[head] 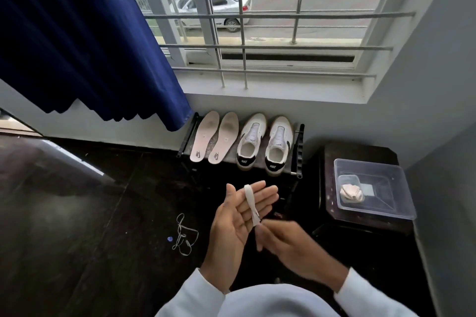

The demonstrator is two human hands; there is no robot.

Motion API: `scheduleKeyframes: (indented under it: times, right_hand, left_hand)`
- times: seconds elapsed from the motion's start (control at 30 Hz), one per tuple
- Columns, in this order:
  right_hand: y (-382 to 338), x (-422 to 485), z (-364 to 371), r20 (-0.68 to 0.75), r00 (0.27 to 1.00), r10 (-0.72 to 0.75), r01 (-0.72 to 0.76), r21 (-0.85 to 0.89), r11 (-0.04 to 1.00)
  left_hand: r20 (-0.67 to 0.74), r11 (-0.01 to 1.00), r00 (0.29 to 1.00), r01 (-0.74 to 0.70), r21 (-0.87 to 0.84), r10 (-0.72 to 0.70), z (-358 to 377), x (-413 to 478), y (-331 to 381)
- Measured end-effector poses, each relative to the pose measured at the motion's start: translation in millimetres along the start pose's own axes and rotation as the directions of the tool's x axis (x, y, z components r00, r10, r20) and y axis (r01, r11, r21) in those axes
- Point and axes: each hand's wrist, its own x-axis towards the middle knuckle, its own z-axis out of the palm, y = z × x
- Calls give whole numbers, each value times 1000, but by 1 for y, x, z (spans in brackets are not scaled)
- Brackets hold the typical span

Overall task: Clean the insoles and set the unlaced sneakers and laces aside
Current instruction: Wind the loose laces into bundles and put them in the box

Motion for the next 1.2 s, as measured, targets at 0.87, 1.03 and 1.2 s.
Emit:
scheduleKeyframes:
  times: [0.87,1.03,1.2]
  right_hand:
    - [-26,27,40,-88,995,-55,60,56,997]
    - [-62,23,24,-78,985,-155,145,-122,982]
    - [-78,59,-17,-187,973,-132,123,-60,991]
  left_hand:
    - [68,979,997,-46,197,33,-64,14,29]
    - [49,939,999,-24,343,8,-74,21,20]
    - [155,907,982,29,419,-103,-76,13,13]
